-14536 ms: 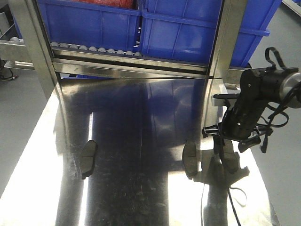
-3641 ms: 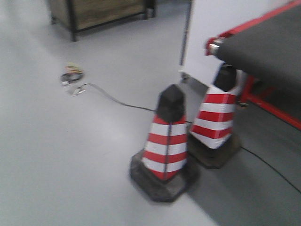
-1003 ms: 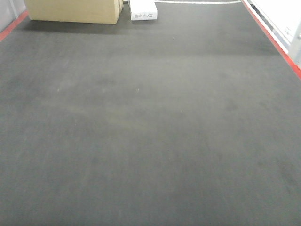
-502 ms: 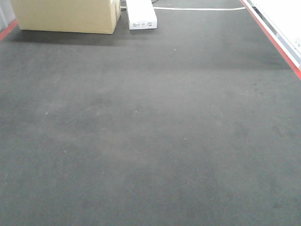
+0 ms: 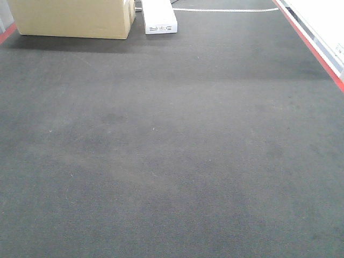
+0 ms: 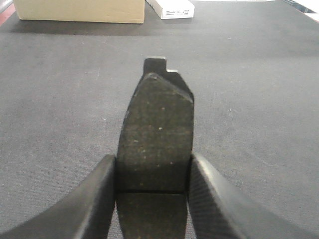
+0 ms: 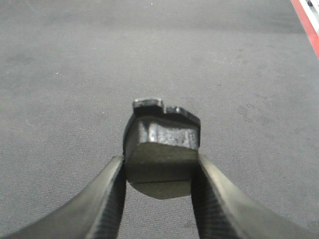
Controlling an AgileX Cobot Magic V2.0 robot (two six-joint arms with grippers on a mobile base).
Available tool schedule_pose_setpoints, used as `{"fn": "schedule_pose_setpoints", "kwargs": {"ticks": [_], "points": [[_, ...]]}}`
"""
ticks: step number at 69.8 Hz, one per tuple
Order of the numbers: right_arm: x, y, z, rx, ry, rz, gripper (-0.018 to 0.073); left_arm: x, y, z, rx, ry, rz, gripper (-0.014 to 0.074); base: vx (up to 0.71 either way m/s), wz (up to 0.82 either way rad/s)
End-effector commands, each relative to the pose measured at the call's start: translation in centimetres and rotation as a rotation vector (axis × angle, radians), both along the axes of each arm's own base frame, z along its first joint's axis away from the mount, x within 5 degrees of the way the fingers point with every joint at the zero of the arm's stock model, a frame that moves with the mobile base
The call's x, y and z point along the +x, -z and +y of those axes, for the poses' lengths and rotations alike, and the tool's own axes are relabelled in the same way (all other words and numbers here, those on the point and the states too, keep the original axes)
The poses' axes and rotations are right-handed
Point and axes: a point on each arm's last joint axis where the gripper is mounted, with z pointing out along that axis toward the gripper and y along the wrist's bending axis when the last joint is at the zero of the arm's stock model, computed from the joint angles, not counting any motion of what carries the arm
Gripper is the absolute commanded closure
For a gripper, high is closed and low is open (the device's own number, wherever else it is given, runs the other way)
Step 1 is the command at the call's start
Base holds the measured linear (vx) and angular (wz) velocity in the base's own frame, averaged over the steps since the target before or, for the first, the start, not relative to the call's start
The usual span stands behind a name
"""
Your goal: Move and align brake pads A on conveyor
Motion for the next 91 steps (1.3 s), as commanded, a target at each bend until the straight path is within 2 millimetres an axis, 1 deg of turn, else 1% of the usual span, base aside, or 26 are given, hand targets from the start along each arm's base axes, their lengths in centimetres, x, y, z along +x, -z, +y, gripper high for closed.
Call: {"fn": "schedule_pose_setpoints", "kwargs": {"ticks": [1, 51, 56, 66, 83, 89, 91], "points": [[0.3, -1.5, 0.0, 0.004, -0.003, -0.105, 0.0564, 0.3, -1.6, 0.0, -0.027, -0.002, -0.105, 0.0602, 0.0, 0.0], [0.3, -1.5, 0.0, 0.004, -0.003, -0.105, 0.0564, 0.3, -1.6, 0.0, -0.028, -0.002, -0.107, 0.0602, 0.0, 0.0], [0.3, -1.5, 0.0, 0.004, -0.003, -0.105, 0.0564, 0.3, -1.9, 0.0, -0.039, -0.006, -0.132, 0.0602, 0.0, 0.0], [0.3, -1.5, 0.0, 0.004, -0.003, -0.103, 0.0564, 0.3, -1.9, 0.0, -0.07, -0.014, -0.127, 0.0602, 0.0, 0.0], [0.3, -1.5, 0.0, 0.004, -0.003, -0.103, 0.0564, 0.0, -3.3, 0.0, -0.064, -0.01, -0.148, 0.06, 0.0, 0.0], [0.3, -1.5, 0.0, 0.004, -0.003, -0.103, 0.0564, 0.3, -3.3, 0.0, -0.071, -0.012, -0.145, 0.0599, 0.0, 0.0], [0.3, -1.5, 0.0, 0.004, -0.003, -0.103, 0.0564, 0.7, -3.1, -0.1, -0.078, -0.015, -0.119, 0.0599, 0.0, 0.0]]}}
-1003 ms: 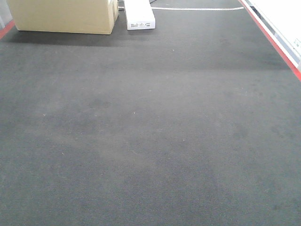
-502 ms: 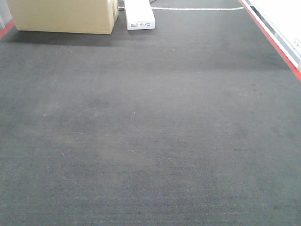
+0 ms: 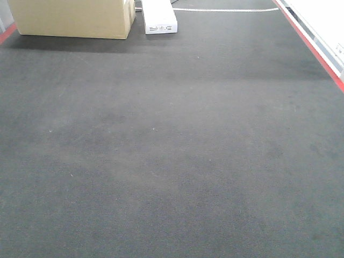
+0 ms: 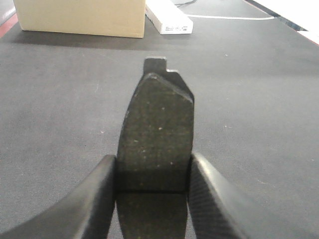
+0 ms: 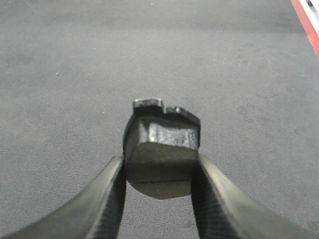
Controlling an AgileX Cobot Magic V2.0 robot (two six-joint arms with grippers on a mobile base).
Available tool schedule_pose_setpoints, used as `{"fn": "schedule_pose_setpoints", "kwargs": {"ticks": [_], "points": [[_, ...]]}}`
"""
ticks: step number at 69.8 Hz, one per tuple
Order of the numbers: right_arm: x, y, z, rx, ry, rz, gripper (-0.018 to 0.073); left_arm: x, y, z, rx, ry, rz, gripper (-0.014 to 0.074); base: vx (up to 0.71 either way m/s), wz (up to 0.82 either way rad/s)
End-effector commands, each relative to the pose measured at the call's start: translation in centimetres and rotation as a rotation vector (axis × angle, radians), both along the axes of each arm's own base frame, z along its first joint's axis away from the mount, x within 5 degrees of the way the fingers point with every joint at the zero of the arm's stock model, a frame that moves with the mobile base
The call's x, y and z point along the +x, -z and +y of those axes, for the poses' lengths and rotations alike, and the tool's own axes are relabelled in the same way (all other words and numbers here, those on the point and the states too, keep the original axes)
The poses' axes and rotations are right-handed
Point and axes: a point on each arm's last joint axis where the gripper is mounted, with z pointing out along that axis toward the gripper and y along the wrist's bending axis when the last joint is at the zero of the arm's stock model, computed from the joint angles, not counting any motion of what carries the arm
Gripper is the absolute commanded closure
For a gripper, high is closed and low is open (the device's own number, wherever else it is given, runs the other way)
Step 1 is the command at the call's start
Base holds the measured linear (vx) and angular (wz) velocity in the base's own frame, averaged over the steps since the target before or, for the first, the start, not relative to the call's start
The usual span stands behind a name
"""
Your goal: Move and align brake pads A on conveyor
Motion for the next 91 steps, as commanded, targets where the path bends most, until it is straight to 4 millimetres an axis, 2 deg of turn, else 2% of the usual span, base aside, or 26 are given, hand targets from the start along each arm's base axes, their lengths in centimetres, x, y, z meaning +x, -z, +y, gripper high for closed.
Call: {"fn": "schedule_pose_setpoints", "kwargs": {"ticks": [1, 10, 27, 52, 76, 83, 91], "points": [[0.3, -1.5, 0.0, 0.004, -0.003, -0.103, 0.0564, 1.0, -1.8, -0.1, -0.046, -0.007, -0.072, 0.0599, 0.0, 0.0], [0.3, -1.5, 0.0, 0.004, -0.003, -0.103, 0.0564, 3.6, -0.9, -0.5, -0.044, -0.014, 0.127, 0.0596, 0.0, 0.0], [0.3, -1.5, 0.0, 0.004, -0.003, -0.103, 0.0564, 10.6, 1.4, -1.4, -0.049, -0.048, 0.462, 0.0591, 0.0, 0.0], [0.3, -1.5, 0.0, 0.004, -0.003, -0.103, 0.0564, 19.4, 5.1, -2.5, -0.013, -0.06, 0.669, 0.0563, 0.0, 0.0], [0.3, -1.5, 0.0, 0.004, -0.003, -0.103, 0.0564, 24.2, 10.2, -3.1, 0.024, -0.062, 0.849, 0.0462, 0.0, 0.0], [0.3, -1.5, 0.0, 0.004, -0.003, -0.103, 0.0564, 25.4, 11.4, -3.2, 0.03, -0.063, 0.891, 0.0396, 0.0, 0.0], [0.3, -1.5, 0.0, 0.004, -0.003, -0.103, 0.0564, 26.3, 12.5, -3.3, 0.042, -0.061, 0.961, 0.028, 0.0, 0.0]]}}
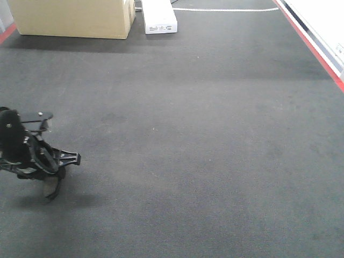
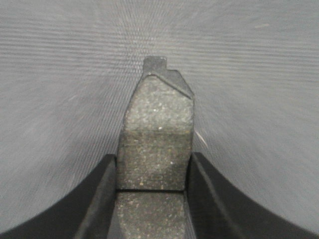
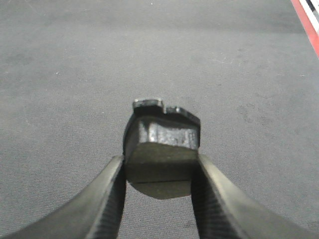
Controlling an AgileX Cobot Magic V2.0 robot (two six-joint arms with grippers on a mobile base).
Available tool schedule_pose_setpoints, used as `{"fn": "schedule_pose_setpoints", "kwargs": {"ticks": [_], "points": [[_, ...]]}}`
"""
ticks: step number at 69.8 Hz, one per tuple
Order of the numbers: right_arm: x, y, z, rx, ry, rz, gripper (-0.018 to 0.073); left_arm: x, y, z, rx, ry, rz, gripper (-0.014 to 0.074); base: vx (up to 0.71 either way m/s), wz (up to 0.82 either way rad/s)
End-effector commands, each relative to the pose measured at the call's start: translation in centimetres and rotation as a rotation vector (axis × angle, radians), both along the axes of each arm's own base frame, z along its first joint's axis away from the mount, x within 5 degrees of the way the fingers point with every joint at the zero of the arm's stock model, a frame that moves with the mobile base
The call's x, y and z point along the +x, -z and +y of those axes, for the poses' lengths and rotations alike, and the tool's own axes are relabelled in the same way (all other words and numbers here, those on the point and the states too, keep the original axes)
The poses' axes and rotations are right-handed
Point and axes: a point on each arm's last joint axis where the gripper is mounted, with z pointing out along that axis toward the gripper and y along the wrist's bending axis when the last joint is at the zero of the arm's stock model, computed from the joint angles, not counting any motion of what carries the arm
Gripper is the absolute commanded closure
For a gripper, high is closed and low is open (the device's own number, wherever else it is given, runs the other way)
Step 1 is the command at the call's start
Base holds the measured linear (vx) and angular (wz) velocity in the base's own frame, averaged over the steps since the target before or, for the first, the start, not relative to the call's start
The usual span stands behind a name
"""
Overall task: Move and align brake pads A on conveyor
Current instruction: 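Place the pad on the belt and open the left gripper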
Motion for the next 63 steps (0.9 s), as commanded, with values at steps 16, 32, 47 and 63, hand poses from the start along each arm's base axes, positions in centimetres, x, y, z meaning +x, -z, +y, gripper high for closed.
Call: {"fn": "schedule_pose_setpoints", "kwargs": {"ticks": [16, 32, 47, 63], "points": [[0.3, -1.5, 0.0, 0.004, -0.003, -0.103, 0.0564, 1.7, -2.3, -0.3, 0.013, 0.076, -0.036, 0.0047, 0.0, 0.0], [0.3, -1.5, 0.0, 0.004, -0.003, -0.103, 0.0564, 0.0, -6.3, -0.4, 0.014, 0.092, -0.138, 0.0037, 0.0, 0.0], [0.3, -1.5, 0.0, 0.004, -0.003, -0.103, 0.0564, -5.2, -11.2, -0.7, -0.003, 0.125, -0.332, 0.0081, 0.0, 0.0], [0.3, -1.5, 0.0, 0.004, -0.003, -0.103, 0.0564, -12.7, -15.2, 0.1, -0.039, 0.141, -0.615, 0.0129, 0.0, 0.0]]}}
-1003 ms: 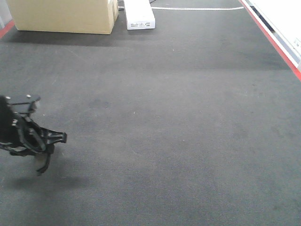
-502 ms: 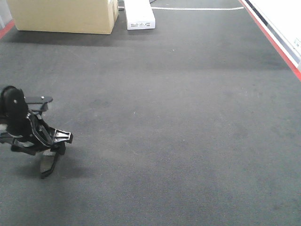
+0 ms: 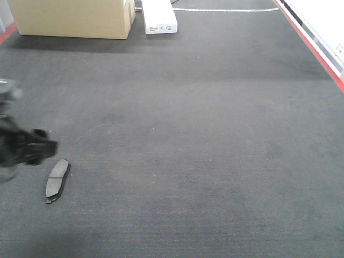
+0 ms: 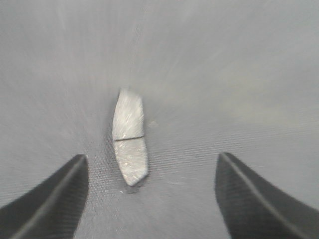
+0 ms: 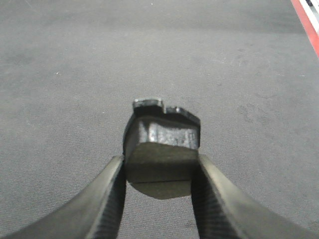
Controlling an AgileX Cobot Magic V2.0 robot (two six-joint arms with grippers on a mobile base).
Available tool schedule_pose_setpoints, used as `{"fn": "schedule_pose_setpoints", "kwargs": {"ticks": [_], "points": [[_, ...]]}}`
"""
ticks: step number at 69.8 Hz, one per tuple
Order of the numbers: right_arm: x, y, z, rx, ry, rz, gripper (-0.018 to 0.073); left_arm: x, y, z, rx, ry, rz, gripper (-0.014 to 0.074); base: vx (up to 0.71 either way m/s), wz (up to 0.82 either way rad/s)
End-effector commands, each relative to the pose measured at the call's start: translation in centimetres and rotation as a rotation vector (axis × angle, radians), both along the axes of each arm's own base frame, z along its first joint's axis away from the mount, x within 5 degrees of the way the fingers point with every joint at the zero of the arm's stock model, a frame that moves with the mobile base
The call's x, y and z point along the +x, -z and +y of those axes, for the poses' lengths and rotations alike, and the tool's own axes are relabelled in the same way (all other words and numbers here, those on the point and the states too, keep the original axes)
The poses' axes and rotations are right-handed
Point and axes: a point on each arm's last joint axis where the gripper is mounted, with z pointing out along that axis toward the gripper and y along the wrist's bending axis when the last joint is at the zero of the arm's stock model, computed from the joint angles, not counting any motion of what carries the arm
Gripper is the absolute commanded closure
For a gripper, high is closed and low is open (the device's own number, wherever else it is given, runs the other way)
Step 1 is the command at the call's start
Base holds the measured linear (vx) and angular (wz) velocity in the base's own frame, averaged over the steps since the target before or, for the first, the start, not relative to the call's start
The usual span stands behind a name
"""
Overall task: Move and align brake pads A on conveyor
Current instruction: 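Place the pad on the belt and open the left gripper, then lower the right gripper holding its brake pad toward the belt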
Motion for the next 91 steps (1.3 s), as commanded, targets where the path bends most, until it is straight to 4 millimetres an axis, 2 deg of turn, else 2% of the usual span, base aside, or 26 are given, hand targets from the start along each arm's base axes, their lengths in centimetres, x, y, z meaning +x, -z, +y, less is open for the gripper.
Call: {"fn": "schedule_pose_setpoints", "kwargs": {"ticks": [1, 17, 28, 39, 54, 91], "points": [[0.3, -1.5, 0.0, 0.004, -0.003, -0.103, 0.0564, -2.7, -2.7, 0.3, -0.041, 0.006, -0.206, 0.0132, 0.0, 0.0], [0.3, -1.5, 0.0, 0.004, -0.003, -0.103, 0.0564, -10.0, -3.9, 1.8, -0.082, 0.006, -0.418, 0.0149, 0.0, 0.0], [0.3, -1.5, 0.0, 0.004, -0.003, -0.103, 0.0564, -14.1, -3.3, 2.6, -0.087, 0.019, -0.539, 0.0149, 0.0, 0.0], [0.3, -1.5, 0.0, 0.004, -0.003, -0.103, 0.0564, -16.8, -2.0, 3.1, -0.074, 0.037, -0.647, 0.0149, 0.0, 0.0], [0.3, -1.5, 0.0, 0.004, -0.003, -0.103, 0.0564, -16.8, -0.8, 3.1, -0.079, 0.035, -0.695, 0.0149, 0.0, 0.0], [0.3, -1.6, 0.0, 0.002, -0.002, -0.113, 0.0564, -16.8, -0.9, 3.1, -0.082, 0.034, -0.712, 0.015, 0.0, 0.0]]}}
